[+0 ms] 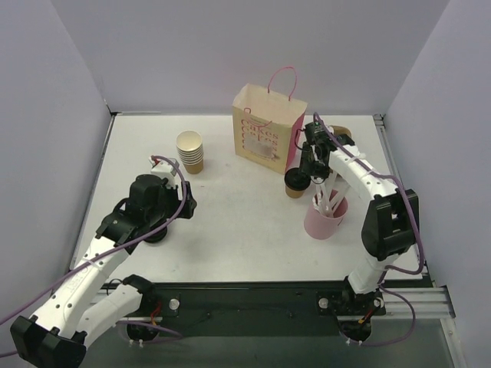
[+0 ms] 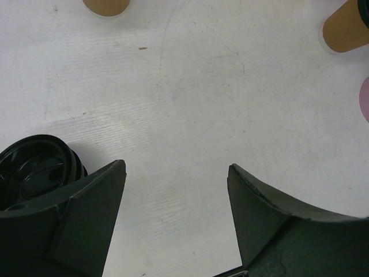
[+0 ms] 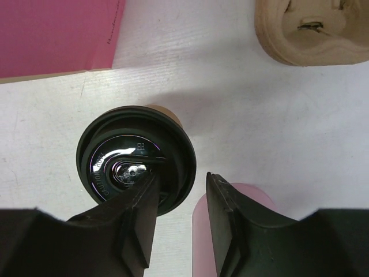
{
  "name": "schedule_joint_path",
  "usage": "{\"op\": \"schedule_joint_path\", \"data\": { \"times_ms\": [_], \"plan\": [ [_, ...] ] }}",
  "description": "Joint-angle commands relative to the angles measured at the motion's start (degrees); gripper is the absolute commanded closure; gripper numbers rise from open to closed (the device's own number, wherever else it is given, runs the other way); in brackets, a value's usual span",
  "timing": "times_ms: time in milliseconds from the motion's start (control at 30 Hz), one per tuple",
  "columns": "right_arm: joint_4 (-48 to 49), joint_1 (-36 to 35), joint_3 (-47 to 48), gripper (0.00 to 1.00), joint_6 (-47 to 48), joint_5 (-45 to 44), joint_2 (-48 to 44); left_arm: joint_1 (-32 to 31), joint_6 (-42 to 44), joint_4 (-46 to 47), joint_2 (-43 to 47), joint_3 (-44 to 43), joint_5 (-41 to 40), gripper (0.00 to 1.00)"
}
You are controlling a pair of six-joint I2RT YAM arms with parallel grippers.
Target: Pack the takeout coffee
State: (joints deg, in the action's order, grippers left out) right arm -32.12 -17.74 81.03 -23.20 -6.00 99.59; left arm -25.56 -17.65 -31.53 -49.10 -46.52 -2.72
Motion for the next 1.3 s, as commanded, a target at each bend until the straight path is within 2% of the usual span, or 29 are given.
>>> {"op": "schedule_joint_path", "data": {
  "times_ms": [0,233,433,467,633,900,1000,1133,1233,1267],
  "plan": [
    [-0.84,1.21,2.28,0.6,-2.46,-1.12,-6.15,-1.07,0.34,1.12,1.64,-0.41,0.26,0.19],
    [-1.46,0.95,16.23,0.55,-7.55,2.57,-8.01,-5.29,-3.96,-2.2,1.91,-0.14,-5.28,0.18],
    [-3.21,0.86,29.08,0.46,-11.25,3.45,-3.98,-5.29,-14.86,-17.31,1.11,-11.12,-4.05,0.11],
    [-4.26,0.86,32.14,0.45,-11.77,3.28,-3.18,-5.29,-16.61,-18.82,1.72,-12.26,-4.05,0.03],
    [-4.8,0.69,37.43,0.42,-13.45,2.93,1.48,-5.11,-18.47,-27.17,1.2,-20.53,-3.78,0.03],
    [-6.11,0.95,44.47,0.41,-14.51,2.32,10.62,-5.2,-21.9,-30.17,4.01,-18.35,-2.47,0.03],
    [-7.43,0.69,45.18,0.43,-14.42,-1.02,12.2,-5.2,-22.95,-29.64,4.72,-17.2,-1.76,0.03],
    [-8.05,0.69,45.53,0.47,-14.42,-0.95,14.4,-5.2,-23.75,-29.56,4.45,-17.11,-2.38,0.03],
    [-8.05,0.69,46.93,0.63,-13.89,-0.42,15.54,-5.2,-23.75,-28.68,4.1,-17.02,-2.46,0.03],
    [-8.05,0.69,48.07,0.75,-13.63,-0.24,15.98,-5.2,-23.4,-28.59,3.84,-17.02,-2.46,0.03]
  ]
}}
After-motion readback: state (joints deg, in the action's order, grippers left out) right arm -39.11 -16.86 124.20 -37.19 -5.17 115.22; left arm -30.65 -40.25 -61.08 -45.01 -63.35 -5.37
